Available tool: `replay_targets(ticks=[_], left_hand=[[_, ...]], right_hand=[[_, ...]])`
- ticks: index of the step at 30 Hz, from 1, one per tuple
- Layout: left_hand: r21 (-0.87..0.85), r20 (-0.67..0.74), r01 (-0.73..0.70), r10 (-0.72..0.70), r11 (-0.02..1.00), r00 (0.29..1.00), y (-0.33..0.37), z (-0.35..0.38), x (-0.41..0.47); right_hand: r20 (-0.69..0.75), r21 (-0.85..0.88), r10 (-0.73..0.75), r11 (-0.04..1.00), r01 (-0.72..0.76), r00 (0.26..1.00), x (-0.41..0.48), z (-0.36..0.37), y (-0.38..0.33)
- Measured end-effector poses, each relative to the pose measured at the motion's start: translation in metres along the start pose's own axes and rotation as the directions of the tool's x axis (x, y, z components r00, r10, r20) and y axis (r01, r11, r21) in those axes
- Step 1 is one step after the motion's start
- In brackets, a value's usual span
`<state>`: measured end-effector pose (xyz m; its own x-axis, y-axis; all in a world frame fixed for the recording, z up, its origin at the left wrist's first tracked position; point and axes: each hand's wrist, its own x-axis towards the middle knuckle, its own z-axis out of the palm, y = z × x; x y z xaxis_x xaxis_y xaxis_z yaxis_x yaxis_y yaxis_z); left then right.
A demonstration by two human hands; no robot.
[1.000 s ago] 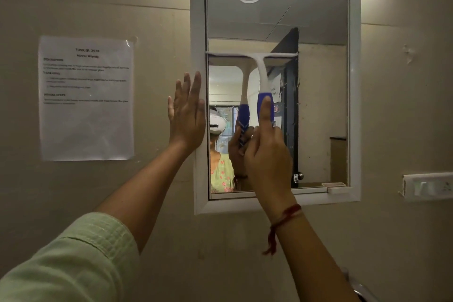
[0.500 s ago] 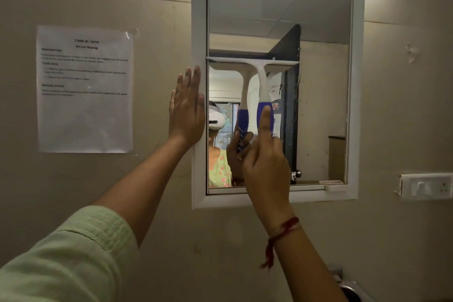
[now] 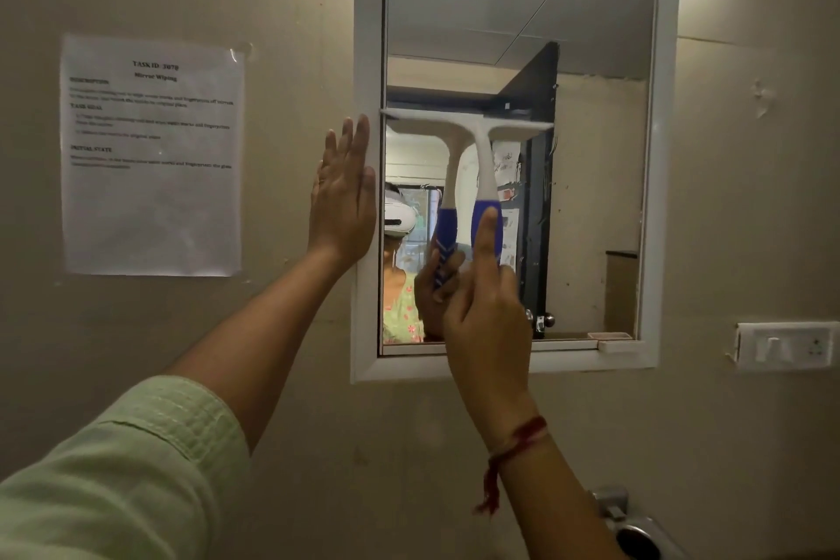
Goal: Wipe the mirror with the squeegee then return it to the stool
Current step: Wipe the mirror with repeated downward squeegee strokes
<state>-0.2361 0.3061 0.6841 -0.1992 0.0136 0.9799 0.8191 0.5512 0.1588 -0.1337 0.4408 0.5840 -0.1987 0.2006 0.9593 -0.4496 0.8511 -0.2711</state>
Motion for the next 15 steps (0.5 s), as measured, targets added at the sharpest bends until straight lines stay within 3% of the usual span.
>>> replay_targets(ticks=[5,11,15], left_hand=[[0.002,0.002,0.008,-0.008,1.000,1.000,0.002,-0.001,-0.001],[0.007,0.002,0.016,-0.016,1.000,1.000,0.003,-0.001,0.000],[0.003,0.007,0.019,-0.019,1.000,1.000,0.003,-0.001,-0.001]], right_hand=[[0.059,0.006,0.053,0.999,-0.054,0.997,-0.058,0.000,0.003],[0.011,0.014,0.004,1.000,-0.004,1.000,-0.013,-0.004,0.001],[0.053,0.002,0.048,0.999,-0.048,0.997,-0.035,0.001,0.003]])
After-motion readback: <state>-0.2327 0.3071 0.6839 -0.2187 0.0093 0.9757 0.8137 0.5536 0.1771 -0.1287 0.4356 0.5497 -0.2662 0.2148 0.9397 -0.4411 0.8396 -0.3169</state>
